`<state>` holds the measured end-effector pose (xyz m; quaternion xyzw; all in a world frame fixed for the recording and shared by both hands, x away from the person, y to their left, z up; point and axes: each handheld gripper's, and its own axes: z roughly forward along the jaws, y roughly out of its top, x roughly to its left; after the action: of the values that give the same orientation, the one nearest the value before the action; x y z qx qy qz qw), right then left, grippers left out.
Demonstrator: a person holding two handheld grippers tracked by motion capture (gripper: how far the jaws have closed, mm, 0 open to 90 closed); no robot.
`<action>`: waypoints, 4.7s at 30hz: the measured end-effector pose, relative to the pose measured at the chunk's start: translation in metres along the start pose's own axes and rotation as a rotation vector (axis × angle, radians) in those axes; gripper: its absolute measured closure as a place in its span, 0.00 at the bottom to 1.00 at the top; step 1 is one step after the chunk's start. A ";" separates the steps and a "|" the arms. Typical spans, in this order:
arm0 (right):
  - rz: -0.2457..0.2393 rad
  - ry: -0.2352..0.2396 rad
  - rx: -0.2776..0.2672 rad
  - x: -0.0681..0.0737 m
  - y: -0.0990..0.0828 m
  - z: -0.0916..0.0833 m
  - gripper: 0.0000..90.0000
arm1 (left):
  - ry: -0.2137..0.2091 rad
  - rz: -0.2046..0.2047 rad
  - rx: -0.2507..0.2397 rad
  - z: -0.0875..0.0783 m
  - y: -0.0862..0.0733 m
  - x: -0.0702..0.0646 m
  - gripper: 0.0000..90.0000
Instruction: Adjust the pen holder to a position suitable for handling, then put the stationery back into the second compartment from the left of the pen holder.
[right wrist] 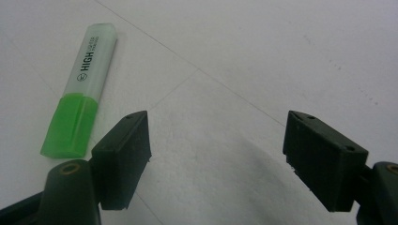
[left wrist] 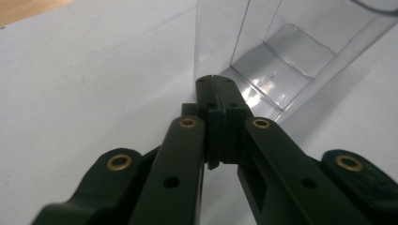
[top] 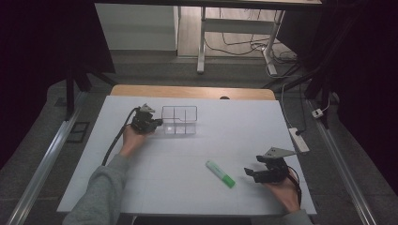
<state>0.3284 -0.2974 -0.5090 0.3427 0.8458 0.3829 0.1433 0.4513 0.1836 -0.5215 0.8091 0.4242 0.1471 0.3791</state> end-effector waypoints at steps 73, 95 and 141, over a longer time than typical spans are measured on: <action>-0.002 0.004 -0.031 -0.004 0.005 -0.003 0.26 | -0.025 0.108 -0.090 -0.123 -0.069 -0.063 0.48; -0.041 0.008 -0.036 0.002 0.014 -0.002 0.26 | -0.067 0.082 -0.059 -0.138 -0.091 -0.069 0.37; -0.181 0.083 0.269 0.070 0.077 0.043 0.28 | -0.080 0.117 0.010 -0.121 -0.090 -0.076 0.31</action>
<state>0.3358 -0.1886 -0.4789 0.2654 0.9220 0.2655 0.0951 0.2867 0.2141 -0.5001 0.8396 0.3613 0.1343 0.3827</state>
